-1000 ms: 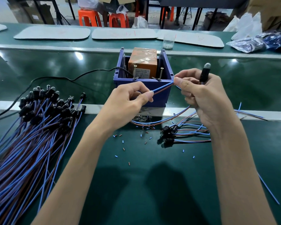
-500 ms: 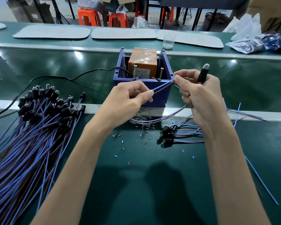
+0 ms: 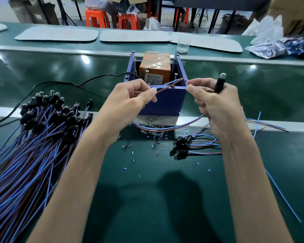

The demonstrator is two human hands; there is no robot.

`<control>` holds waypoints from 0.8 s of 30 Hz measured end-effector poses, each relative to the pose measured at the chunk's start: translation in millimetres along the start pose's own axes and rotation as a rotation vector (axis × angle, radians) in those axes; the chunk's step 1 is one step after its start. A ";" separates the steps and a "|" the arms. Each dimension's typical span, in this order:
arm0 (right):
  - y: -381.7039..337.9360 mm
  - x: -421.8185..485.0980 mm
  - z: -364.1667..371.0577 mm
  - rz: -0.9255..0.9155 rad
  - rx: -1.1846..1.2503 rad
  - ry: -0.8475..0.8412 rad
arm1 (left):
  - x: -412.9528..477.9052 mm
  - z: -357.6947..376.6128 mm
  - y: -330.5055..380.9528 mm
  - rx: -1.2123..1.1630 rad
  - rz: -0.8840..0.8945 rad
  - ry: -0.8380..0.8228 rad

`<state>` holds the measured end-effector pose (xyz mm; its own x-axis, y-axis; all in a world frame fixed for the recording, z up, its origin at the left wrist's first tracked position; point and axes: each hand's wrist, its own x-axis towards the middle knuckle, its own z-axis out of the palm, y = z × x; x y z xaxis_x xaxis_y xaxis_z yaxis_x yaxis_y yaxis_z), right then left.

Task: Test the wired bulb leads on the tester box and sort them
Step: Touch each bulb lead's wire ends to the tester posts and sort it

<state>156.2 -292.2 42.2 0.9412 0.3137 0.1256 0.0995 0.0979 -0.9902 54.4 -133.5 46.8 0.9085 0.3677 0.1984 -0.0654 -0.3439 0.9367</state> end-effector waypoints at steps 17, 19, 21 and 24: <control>-0.6 0.1 4.0 0.042 -0.255 0.007 | 2.1 28.3 -5.9 -0.227 -0.113 0.108; -6.2 -0.9 1.1 0.051 -0.076 -0.006 | 1.9 32.9 -3.8 -0.293 -0.121 0.141; -7.8 -0.8 -1.1 0.075 -0.004 -0.041 | 1.4 38.3 -2.4 -0.352 -0.126 0.169; -5.5 -1.9 1.5 0.078 0.047 -0.052 | 0.1 48.5 -2.5 -0.385 -0.118 0.218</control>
<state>153.3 -291.9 47.5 0.9274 0.3705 0.0524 0.0102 0.1149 -0.9933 74.6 -174.5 30.5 0.8137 0.5725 0.1011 -0.1525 0.0424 0.9874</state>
